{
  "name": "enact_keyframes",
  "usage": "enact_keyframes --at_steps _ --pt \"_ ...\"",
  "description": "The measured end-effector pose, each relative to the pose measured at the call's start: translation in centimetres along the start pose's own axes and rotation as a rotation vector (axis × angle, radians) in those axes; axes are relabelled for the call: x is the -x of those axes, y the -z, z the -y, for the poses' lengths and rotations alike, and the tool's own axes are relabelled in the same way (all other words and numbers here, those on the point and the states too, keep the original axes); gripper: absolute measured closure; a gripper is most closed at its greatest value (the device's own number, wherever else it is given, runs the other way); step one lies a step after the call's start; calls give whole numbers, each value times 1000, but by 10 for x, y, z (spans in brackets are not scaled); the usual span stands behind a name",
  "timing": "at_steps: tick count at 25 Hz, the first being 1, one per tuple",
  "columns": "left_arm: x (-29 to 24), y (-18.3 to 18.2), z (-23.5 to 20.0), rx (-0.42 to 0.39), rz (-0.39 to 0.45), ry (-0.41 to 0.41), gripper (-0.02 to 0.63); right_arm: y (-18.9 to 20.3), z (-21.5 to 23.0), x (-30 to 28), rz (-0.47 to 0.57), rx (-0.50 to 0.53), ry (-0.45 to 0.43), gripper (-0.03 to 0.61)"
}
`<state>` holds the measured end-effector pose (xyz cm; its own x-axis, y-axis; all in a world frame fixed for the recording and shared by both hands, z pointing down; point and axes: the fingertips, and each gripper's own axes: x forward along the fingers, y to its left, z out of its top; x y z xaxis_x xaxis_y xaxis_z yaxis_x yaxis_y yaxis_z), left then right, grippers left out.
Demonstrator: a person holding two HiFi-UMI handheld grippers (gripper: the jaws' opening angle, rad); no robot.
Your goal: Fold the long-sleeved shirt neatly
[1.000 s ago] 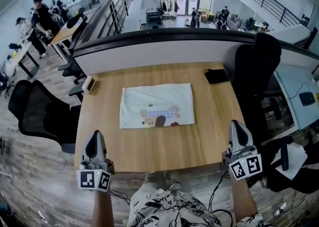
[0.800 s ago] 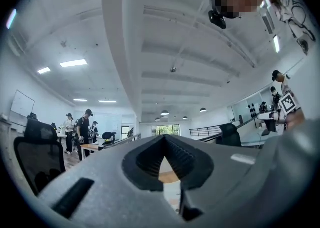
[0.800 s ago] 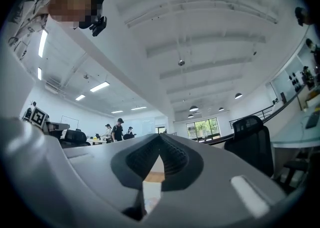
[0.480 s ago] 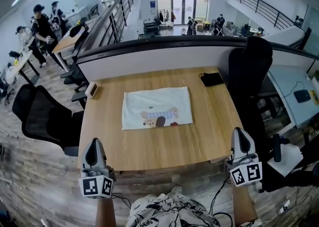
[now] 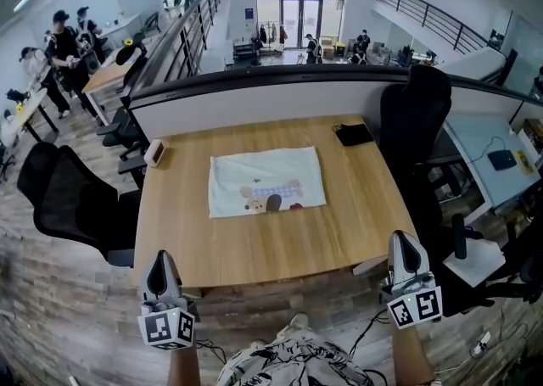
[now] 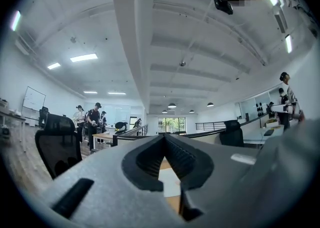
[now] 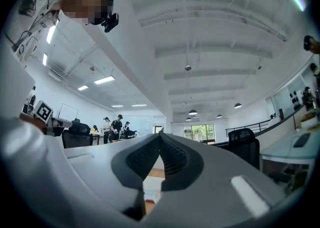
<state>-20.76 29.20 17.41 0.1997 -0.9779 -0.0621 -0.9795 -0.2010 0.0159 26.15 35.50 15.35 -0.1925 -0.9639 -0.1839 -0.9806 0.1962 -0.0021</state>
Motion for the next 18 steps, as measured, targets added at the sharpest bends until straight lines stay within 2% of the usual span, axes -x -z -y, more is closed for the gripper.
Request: enact_keyframes --at_steps 4,9,18 --pt "17 4 -5 -17 -3 -20 617 9 -4 13 -30 11 22 577" --pt "30 14 -1 -35 -25 16 612 20 -12 18 -52 6 28 577" --pt "27 9 12 -71 -16 47 612 17 -21 8 -52 9 5 575"
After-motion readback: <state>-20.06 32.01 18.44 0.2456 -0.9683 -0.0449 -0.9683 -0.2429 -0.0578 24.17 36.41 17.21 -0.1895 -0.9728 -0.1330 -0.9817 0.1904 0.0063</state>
